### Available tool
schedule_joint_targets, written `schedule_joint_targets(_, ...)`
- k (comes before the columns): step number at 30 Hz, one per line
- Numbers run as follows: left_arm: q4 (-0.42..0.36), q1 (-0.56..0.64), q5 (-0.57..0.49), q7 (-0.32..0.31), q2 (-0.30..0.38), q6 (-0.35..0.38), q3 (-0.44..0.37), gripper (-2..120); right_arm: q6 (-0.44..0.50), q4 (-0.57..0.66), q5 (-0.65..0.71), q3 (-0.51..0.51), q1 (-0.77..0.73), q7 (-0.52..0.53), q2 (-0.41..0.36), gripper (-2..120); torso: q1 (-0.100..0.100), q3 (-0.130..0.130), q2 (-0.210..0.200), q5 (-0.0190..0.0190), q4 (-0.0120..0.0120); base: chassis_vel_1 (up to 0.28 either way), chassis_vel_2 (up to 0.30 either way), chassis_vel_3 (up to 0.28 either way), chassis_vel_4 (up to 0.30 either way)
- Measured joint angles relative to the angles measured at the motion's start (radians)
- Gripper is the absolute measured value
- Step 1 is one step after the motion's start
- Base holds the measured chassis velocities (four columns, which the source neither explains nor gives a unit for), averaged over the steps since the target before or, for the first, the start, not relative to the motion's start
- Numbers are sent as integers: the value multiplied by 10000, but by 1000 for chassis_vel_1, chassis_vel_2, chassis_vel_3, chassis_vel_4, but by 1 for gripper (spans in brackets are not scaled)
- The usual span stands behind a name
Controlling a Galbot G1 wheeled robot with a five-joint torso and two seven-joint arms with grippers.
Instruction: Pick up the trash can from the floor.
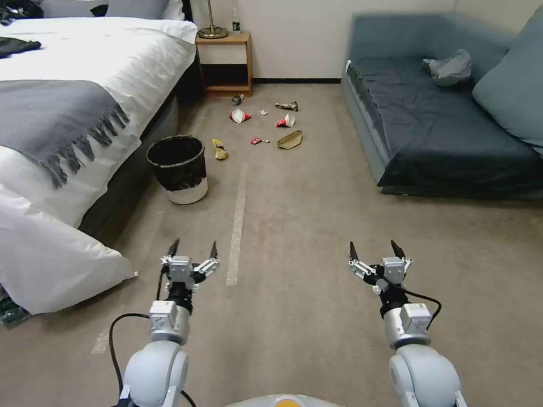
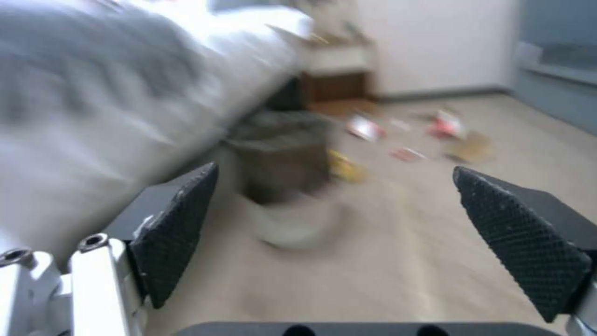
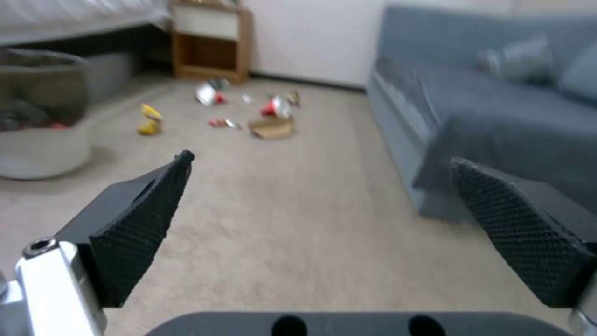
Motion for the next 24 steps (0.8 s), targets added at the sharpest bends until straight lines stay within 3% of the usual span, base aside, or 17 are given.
schedule_joint_targets(2,222,-99,-15,-943,202,-961,-630,99,193,54,-61,1,-158,-77,39,100,0,0,0,1,4,0,0,0,0)
schedule_joint_targets(4,263,-104,-65,-943,235,-1043,-671,99,196,54,-64,4,-162,-79,41,100,1,0,0,5,6,0,0,0,0)
schedule_joint_targets(6,442,11,-428,-477,313,-1173,-552,100,213,54,-79,13,-110,-143,43,100,0,1,0,-15,5,0,0,0,0)
schedule_joint_targets(7,442,11,-428,-477,313,-1173,-552,100,213,54,-79,13,-110,-143,43,100,0,1,0,-15,5,0,0,0,0)
schedule_joint_targets(8,450,53,-493,-267,349,-1188,-498,100,219,52,-81,26,-42,-173,29,100,1,0,0,9,1,0,0,0,0)
schedule_joint_targets(9,450,97,-526,-150,380,-1188,-454,100,226,31,-62,56,29,-179,8,100,0,0,0,1,2,0,0,0,0)
schedule_joint_targets(24,738,208,-440,232,333,-1674,-425,99,250,-107,195,105,309,-247,-67,100,0,0,0,1,3,0,0,0,0)
